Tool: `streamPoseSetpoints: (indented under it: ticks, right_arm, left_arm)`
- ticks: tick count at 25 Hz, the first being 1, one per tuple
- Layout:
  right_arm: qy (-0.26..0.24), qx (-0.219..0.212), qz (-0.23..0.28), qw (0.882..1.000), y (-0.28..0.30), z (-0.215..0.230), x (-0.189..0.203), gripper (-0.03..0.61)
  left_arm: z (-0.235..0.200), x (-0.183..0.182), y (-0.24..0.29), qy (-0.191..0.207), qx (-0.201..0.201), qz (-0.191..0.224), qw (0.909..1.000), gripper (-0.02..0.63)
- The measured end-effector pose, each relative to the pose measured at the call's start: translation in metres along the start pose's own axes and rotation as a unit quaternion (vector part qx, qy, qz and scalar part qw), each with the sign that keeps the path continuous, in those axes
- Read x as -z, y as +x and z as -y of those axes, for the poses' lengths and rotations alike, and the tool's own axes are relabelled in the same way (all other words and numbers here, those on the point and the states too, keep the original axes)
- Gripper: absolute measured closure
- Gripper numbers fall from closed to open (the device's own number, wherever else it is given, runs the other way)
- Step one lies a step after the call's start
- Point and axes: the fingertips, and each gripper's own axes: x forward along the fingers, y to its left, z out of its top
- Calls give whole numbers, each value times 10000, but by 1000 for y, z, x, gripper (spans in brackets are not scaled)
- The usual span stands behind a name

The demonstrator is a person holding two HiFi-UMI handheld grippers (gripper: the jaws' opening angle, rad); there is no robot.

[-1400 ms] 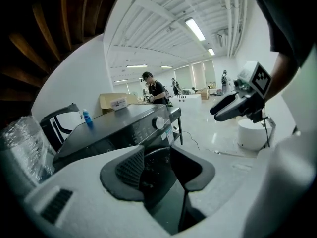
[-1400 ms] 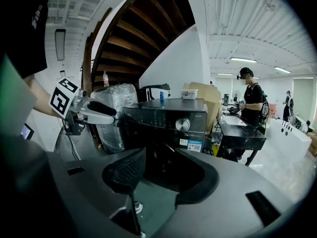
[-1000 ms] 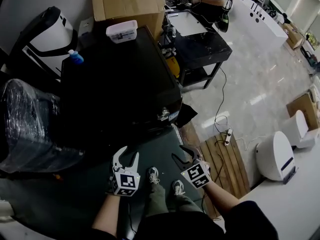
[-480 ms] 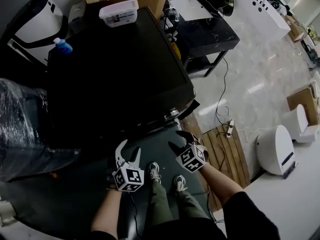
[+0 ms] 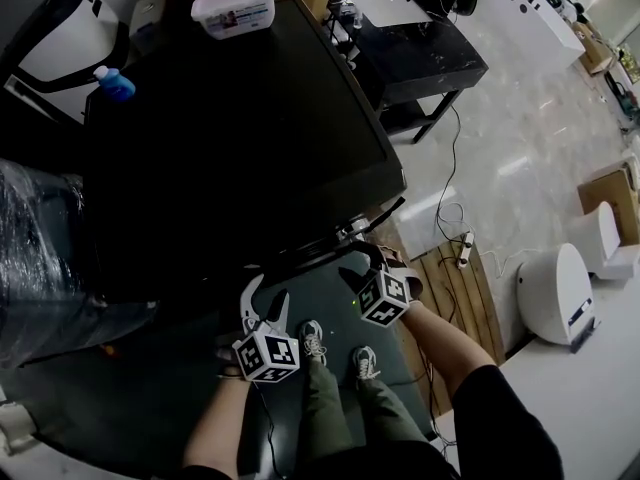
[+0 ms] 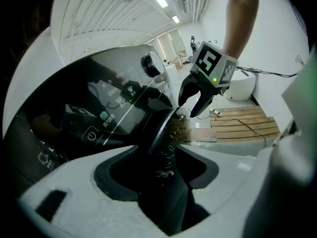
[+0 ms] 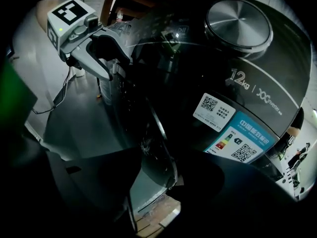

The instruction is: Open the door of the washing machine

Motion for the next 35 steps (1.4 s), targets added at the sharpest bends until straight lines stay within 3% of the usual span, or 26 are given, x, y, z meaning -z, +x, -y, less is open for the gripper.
streamPoseSetpoints:
  ticks: [6, 12, 15, 17, 35]
  right_arm:
    - [-352, -294, -61, 9989, 15, -1, 3, 339]
    - [-760, -384, -67, 9963, 22, -2, 4, 382]
    - [-691, -326, -89, 9970, 23, 1, 5, 410]
    - [-609, -242, -98, 9978, 24, 3, 3, 413]
    - [-313, 27, -200, 9993, 18, -2, 7, 423]
  left_arm:
    - [-1, -1, 6, 29, 74, -14, 10000, 380]
    - [-1, -2, 8, 173, -110, 39, 9998, 371]
    - [-5, -2, 8, 63, -257, 72, 9996, 382]
    - [-10, -3, 8, -124, -284, 86, 9995, 428]
    - [-5, -4, 1, -713, -105, -78, 9974, 460]
